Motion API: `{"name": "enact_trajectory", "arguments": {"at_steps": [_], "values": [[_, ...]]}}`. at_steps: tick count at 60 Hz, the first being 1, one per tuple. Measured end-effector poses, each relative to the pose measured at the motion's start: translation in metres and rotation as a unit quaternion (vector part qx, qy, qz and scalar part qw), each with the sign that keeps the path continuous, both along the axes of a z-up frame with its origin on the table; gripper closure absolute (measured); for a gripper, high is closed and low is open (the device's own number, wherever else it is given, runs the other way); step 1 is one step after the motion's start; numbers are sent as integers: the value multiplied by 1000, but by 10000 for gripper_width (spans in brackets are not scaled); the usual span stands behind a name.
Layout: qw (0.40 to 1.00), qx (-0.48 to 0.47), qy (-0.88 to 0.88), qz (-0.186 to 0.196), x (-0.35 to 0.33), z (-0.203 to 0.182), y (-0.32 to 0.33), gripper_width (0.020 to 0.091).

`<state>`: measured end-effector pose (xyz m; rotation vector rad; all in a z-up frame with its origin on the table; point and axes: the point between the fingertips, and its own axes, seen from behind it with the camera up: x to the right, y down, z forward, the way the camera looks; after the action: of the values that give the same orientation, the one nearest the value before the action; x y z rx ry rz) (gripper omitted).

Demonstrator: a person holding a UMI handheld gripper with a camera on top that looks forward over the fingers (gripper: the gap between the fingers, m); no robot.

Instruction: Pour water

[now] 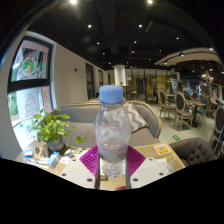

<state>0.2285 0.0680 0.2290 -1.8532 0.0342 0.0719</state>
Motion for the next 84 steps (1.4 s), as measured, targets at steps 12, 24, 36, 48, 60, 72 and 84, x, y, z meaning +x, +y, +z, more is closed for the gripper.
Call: {"name": "enact_trajectory", "arguments": {"at_steps": [12,24,36,48,60,72,84], "values": [[997,-72,-30,-11,26,-111,-10,763],[995,-96,-34,-13,32,-159,-18,764],[995,-92,-32,-31,34,-171,-20,691],[990,-126,-17,-65,43,-168,-36,319],[982,-171,-23,-79,31,-133,-104,249],[976,-197,-31,-86,-15,-73,-199,250],[976,-186,-36,-108,-48,-31,-263,249]]}}
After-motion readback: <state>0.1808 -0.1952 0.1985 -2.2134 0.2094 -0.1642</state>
